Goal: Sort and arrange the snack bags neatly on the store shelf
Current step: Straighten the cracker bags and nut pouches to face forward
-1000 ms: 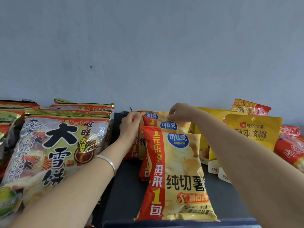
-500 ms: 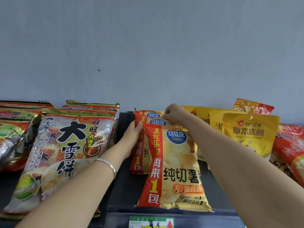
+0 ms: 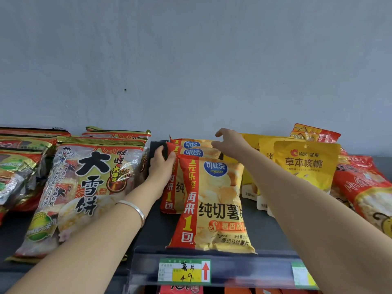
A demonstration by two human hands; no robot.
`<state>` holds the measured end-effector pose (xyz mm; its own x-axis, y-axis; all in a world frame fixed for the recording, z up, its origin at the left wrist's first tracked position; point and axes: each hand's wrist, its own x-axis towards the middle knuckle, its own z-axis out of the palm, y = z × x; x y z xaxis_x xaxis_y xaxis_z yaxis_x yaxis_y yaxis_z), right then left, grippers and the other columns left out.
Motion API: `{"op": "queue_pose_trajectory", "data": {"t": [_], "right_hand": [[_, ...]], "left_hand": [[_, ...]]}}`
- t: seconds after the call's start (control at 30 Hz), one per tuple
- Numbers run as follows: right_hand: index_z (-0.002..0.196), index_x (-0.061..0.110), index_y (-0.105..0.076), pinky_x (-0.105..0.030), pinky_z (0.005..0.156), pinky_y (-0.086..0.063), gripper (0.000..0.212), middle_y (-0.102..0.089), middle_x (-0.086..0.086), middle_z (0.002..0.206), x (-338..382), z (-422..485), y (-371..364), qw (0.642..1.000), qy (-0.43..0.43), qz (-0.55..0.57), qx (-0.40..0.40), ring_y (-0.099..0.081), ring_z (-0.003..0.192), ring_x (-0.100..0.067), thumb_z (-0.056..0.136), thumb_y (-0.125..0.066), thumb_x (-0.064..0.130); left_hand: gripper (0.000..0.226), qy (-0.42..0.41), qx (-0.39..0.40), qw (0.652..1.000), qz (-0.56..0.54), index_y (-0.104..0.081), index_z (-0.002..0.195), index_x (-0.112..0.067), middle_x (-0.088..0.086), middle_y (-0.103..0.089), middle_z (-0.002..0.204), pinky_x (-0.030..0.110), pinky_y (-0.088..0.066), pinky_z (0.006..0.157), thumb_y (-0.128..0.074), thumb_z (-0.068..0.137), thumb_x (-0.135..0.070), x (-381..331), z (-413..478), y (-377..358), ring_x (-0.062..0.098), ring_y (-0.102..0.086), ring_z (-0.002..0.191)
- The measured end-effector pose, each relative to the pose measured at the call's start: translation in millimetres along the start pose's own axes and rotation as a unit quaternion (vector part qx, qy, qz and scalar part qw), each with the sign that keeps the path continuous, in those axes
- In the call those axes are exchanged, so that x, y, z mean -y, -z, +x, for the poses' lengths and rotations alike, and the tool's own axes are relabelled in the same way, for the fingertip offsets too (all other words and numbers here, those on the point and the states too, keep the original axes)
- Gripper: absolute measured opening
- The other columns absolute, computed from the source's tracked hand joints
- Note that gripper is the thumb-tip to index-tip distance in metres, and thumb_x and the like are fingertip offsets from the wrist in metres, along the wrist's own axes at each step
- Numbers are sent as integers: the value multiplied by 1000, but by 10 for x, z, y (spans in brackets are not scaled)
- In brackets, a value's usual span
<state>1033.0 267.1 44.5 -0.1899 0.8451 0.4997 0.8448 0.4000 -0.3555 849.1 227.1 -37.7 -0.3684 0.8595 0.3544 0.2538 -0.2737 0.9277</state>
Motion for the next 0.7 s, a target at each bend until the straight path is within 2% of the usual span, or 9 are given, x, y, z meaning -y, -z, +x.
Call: {"op": "queue_pose_trajectory", "data": {"t": [0.1, 0.2, 0.3, 0.37, 0.43, 0.5, 0.6, 0.7], "right_hand": [[133, 15, -50, -32, 80, -48, 42, -54, -9, 134, -121, -201, 51, 999, -9, 16, -35, -55, 116, -25, 96, -53, 34], [125, 14, -57, -30, 69, -48, 35, -61, -8, 123, -202, -403, 51, 995, -16, 42, -89, -59, 103, -23, 98, -48, 34], [122, 15, -58, -32, 75, -49, 36, -55, -10, 129, -243, -587, -5, 990, -33, 75, -112, -58, 107, -25, 99, -44, 38], [124, 16, -57, -35, 80, -50, 38, -49, -10, 135, -243, -709, -48, 986, -51, 108, -118, -56, 110, -26, 99, -44, 41], [127, 16, -55, -34, 79, -53, 41, -45, -9, 137, -220, -810, -91, 981, -71, 142, -108, -57, 109, -24, 98, -45, 43], [128, 16, -54, -30, 74, -53, 42, -43, -8, 137, -165, -893, -139, 978, -82, 171, -87, -57, 111, -23, 97, -48, 43], [127, 14, -55, -31, 84, -52, 41, -40, -7, 138, -33, -959, -212, 975, -77, 188, -87, -56, 111, -23, 95, -51, 41], [129, 12, -53, -33, 89, -48, 43, -37, -8, 141, 164, -986, -251, 974, -65, 198, -86, -53, 116, -26, 96, -50, 39]], "left_hand": [[55, -7, -24, 1000, -2, -22, 147, -26, 7, -37, 147, 52, -33, 108, -38, 98, -44, -34, -194, -18, 26, -38, 133], [50, -26, -39, 999, -12, -28, 144, -26, 5, -39, 144, 45, -35, 105, -37, 99, -44, -65, -437, -51, 22, -41, 129], [50, -63, -25, 997, -36, -33, 140, -27, 4, -43, 137, 34, -41, 94, -40, 95, -50, -72, -735, -108, 13, -47, 117], [64, -76, 12, 996, -43, -31, 139, -33, 3, -45, 136, 39, -47, 97, -45, 84, -63, -63, -913, -129, 15, -52, 116], [73, -78, 52, 995, -38, -25, 142, -39, 0, -40, 141, 45, -46, 100, -50, 79, -65, -67, -1052, -143, 17, -50, 122], [74, -87, 77, 993, -9, -18, 145, -39, -3, -33, 144, 40, -42, 104, -58, 85, -52, -97, -1144, -162, 15, -43, 127], [81, -124, 80, 986, 79, -14, 148, -32, -4, -31, 138, 26, -39, 97, -66, 86, -31, -117, -1200, -165, 10, -42, 123], [78, -134, 56, 985, 88, -21, 147, -29, 0, -40, 137, 33, -43, 101, -68, 85, -20, -108, -1142, -36, 14, -47, 122]]}}
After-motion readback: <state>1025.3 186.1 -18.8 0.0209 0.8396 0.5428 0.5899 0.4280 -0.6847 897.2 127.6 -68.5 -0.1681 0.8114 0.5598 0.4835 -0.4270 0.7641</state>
